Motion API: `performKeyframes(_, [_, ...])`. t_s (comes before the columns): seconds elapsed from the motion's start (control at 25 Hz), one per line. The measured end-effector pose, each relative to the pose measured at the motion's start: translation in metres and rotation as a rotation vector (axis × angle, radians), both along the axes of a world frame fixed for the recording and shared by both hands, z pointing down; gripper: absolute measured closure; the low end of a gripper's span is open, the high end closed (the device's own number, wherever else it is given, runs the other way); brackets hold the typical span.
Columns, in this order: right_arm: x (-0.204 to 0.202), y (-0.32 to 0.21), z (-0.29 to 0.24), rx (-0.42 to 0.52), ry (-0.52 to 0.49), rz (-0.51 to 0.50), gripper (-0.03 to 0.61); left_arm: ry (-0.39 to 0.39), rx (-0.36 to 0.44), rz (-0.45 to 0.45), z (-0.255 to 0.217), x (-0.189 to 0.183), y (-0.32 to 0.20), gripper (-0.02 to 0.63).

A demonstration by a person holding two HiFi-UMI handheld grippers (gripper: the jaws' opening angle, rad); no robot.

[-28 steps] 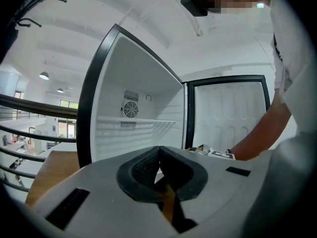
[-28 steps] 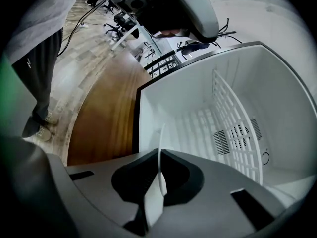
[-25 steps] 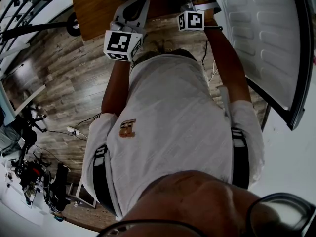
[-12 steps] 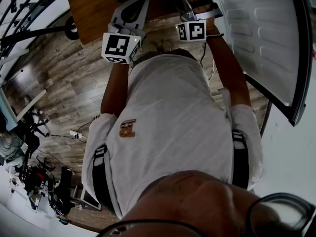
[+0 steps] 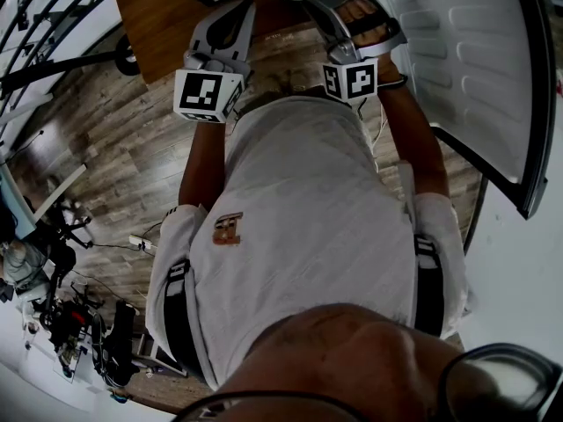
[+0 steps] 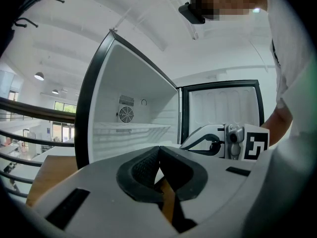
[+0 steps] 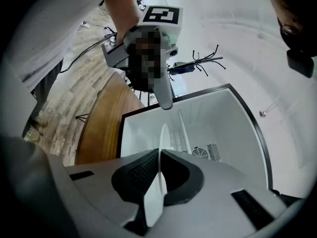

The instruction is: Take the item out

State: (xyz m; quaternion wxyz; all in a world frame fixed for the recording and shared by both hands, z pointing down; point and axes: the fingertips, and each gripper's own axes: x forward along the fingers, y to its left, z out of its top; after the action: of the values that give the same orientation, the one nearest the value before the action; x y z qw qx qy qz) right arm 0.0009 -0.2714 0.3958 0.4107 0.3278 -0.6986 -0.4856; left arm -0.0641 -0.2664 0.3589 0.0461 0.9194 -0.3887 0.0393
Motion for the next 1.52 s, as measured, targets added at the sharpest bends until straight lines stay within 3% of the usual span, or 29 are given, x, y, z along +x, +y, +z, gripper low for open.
performKeyframes(0.96, [0.0,0.038,-0.07,0.111,-0.037,-0.039,0.538,0.033,0.027,0.005,-0.02,0.002,0.009,0.595])
performKeyframes(1.52, [-0.003,0.048,-0.077,0.127,-0.035,-0.072,0.538,0.035,0.032,-0.001,-0.016,0.004,0.013,0.595])
